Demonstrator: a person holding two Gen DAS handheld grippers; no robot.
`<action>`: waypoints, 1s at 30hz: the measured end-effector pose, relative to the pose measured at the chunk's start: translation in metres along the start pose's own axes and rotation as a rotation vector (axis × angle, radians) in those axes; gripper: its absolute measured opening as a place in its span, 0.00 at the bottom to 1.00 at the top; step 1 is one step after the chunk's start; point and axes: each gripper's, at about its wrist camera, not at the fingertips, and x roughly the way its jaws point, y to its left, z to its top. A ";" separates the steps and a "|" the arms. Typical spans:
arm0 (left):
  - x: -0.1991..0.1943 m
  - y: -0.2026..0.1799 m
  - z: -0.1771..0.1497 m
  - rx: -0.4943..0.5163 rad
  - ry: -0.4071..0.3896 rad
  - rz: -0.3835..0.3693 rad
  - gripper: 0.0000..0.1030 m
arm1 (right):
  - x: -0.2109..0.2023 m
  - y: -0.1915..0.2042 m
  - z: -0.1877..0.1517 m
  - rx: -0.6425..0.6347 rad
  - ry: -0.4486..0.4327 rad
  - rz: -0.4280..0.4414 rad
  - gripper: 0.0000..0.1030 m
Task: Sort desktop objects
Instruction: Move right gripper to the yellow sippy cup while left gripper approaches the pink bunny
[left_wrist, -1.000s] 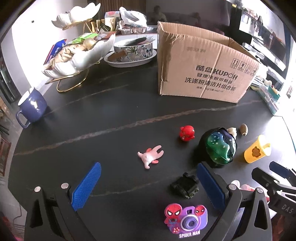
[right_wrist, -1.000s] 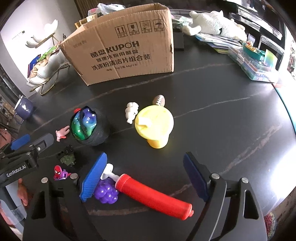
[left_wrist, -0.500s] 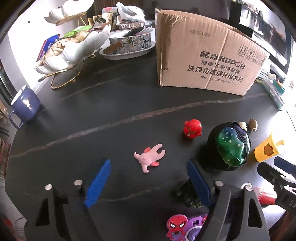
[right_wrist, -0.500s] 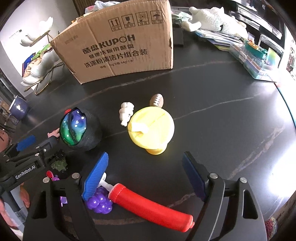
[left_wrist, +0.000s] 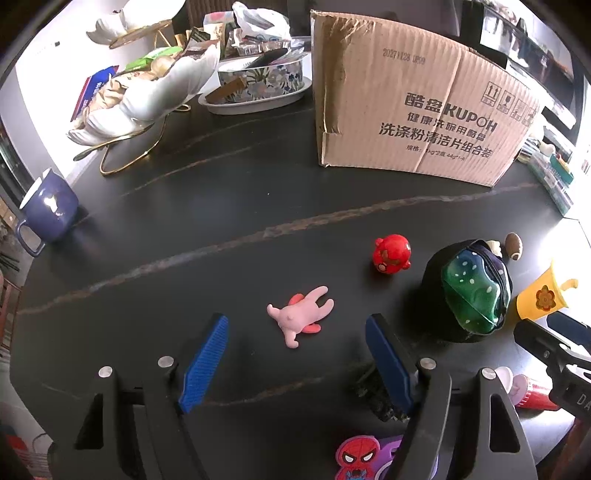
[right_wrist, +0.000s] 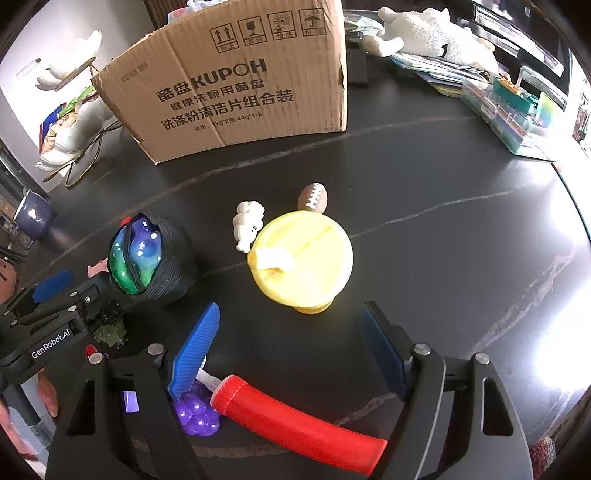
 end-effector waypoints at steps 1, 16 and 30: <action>0.000 -0.001 0.000 0.001 0.000 0.001 0.71 | 0.001 0.000 0.000 0.001 0.000 -0.003 0.74; 0.005 -0.005 0.003 0.008 0.007 0.006 0.71 | 0.006 -0.003 0.004 0.017 -0.009 -0.003 0.73; 0.012 -0.011 0.001 0.027 0.021 0.008 0.46 | 0.005 -0.002 0.002 -0.013 -0.005 -0.035 0.51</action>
